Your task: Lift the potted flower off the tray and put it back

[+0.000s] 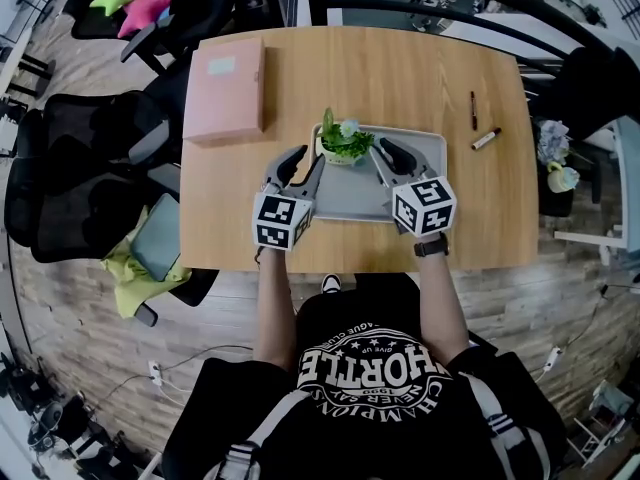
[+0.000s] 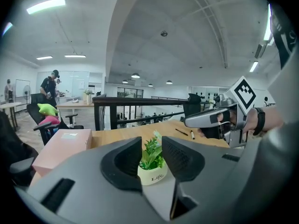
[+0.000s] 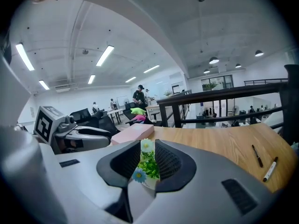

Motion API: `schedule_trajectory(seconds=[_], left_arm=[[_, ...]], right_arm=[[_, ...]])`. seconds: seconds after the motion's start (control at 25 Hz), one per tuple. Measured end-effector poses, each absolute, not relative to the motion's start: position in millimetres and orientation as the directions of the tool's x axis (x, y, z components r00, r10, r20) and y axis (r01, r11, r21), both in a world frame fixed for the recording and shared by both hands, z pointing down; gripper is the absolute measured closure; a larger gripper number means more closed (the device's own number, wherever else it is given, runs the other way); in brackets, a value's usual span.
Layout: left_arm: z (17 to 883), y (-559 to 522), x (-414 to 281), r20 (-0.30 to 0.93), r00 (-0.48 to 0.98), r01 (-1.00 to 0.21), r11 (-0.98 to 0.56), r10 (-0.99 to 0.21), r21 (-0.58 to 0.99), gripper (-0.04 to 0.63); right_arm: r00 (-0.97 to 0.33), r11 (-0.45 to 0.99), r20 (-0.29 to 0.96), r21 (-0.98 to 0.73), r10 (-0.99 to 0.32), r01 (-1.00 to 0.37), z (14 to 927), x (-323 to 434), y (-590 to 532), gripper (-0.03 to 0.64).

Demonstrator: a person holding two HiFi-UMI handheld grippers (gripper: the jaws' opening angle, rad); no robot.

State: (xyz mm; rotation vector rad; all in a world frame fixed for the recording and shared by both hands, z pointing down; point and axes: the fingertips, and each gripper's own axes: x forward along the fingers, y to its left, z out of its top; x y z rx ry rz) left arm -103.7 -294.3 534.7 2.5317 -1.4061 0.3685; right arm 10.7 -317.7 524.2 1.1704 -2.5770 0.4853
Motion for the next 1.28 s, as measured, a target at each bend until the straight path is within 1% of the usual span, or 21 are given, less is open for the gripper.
schedule_trajectory(seconds=[0.2, 0.4, 0.68, 0.8, 0.96, 1.04, 1.28], left_arm=[[550.7, -300.1, -97.2, 0.341, 0.548, -0.827, -0.556, -0.764, 0.084, 0.427], [568.1, -301.1, -88.1, 0.387, 0.565, -0.809, -0.581, -0.729, 0.086, 0.407], [582.2, -303.2, -88.3, 0.413, 0.582, -0.794, -0.598, -0.700, 0.106, 0.385], [586.1, -305.2, -88.3, 0.418, 0.592, -0.786, -0.608, -0.689, 0.111, 0.375], [592.3, -304.8, -85.6, 0.432, 0.609, -0.769, -0.628, -0.665, 0.117, 0.360], [596.0, -305.9, -84.2, 0.438, 0.616, -0.762, -0.636, -0.655, 0.121, 0.352], [609.3, -310.3, -87.0, 0.442, 0.631, -0.743, -0.660, -0.637, 0.110, 0.316]], right_arm=[[-0.685, 0.673, 0.385, -0.190, -0.619, -0.715, 539.3, 8.1, -320.3, 0.459], [-0.728, 0.723, 0.407, -0.202, -0.552, -0.661, 554.5, 6.3, -318.7, 0.402], [-0.752, 0.753, 0.420, -0.207, -0.508, -0.625, 566.5, 1.9, -316.3, 0.349], [-0.769, 0.771, 0.419, -0.213, -0.483, -0.600, 569.6, 1.8, -311.6, 0.303], [-0.774, 0.789, 0.452, -0.213, -0.443, -0.576, 582.6, 6.3, -303.8, 0.233], [-0.770, 0.785, 0.464, -0.219, -0.439, -0.579, 589.2, 11.1, -304.1, 0.217], [-0.752, 0.786, 0.511, -0.213, -0.417, -0.580, 618.7, 17.7, -304.4, 0.199]])
